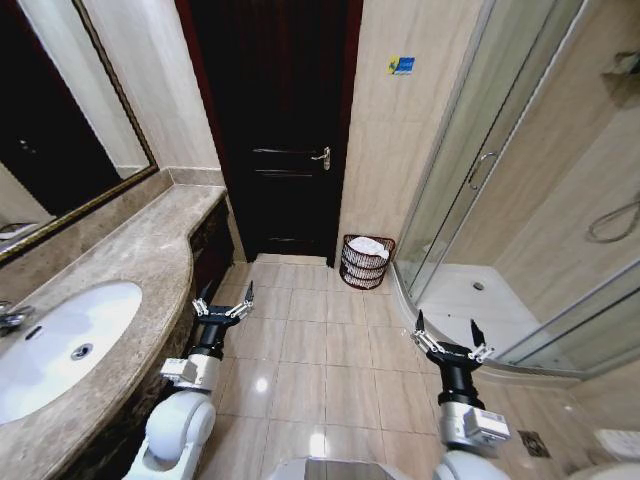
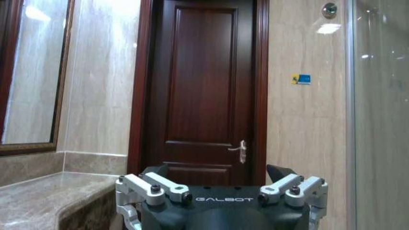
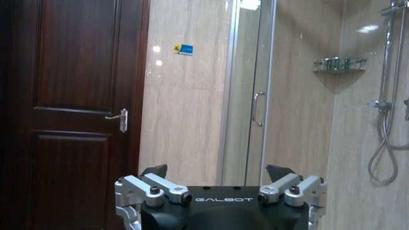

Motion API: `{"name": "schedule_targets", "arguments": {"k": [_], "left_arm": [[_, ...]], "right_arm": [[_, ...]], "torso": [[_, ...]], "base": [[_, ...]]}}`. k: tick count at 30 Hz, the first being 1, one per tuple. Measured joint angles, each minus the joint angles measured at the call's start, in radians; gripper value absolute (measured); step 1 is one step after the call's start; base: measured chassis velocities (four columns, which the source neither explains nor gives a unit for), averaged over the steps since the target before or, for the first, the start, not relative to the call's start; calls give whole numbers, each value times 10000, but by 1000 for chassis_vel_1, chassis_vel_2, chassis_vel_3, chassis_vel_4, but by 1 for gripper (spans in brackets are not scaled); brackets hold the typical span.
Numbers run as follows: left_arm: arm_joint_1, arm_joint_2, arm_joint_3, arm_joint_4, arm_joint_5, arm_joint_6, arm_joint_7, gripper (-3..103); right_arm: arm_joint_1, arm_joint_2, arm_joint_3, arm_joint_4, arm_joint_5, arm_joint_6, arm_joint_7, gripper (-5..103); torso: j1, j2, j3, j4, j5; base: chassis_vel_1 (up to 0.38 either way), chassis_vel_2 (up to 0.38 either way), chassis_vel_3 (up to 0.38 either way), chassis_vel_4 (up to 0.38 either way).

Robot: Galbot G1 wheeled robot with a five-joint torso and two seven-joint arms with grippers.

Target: Discard the used towel into the hamper.

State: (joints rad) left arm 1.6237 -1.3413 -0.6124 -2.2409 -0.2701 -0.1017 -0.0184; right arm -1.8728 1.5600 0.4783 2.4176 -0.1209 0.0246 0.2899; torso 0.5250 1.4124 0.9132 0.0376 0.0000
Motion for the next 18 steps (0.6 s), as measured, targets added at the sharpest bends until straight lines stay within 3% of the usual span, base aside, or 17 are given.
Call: {"name": "schedule_targets", "arguments": {"k": [18], "left_arm": [[0,0,0,0,0,-1,-1,100]], "right_arm": [[-1,0,0,0,0,1,-1,100]], "torso": [[0,0,0,0,0]], "base": [[0,0,0,0]]}}
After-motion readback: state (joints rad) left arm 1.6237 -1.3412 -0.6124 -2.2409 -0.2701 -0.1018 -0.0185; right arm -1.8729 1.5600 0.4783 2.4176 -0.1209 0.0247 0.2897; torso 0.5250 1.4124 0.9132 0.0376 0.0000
